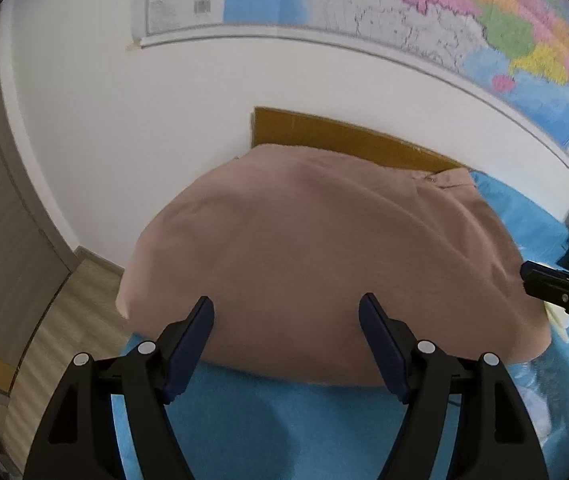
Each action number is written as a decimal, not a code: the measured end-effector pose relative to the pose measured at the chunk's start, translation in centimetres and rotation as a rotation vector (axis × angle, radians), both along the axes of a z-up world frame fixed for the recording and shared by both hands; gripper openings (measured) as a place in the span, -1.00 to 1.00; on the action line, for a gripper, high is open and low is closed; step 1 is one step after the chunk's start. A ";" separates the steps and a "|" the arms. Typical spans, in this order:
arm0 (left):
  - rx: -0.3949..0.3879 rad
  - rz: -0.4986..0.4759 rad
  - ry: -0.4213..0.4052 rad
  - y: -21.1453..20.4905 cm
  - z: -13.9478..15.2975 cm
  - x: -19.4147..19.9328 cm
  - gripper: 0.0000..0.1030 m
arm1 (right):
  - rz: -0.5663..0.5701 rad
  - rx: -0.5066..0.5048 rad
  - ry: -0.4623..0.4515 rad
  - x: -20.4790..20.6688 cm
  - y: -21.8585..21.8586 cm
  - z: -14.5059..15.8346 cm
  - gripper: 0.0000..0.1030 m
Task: Fold large clothes
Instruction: 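Lower the folded jacket onto the sheet and open both tools, then withdraw both open tools from the folded jacket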
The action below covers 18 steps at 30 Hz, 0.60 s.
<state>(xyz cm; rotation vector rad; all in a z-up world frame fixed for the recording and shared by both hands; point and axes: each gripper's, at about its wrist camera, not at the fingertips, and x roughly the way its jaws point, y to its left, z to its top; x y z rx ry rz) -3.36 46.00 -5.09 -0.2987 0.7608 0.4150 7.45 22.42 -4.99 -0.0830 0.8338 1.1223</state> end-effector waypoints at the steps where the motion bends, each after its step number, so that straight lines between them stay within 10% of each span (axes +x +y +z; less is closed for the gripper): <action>1: -0.003 -0.004 -0.009 -0.5 0.1 -0.2 0.44 | 0.004 0.001 -0.021 -0.5 -0.1 0.2 -0.05; 18: 0.014 -0.063 0.018 -5.4 -1.0 0.7 0.51 | 0.054 -0.078 -0.081 -3.3 0.6 -1.6 -0.05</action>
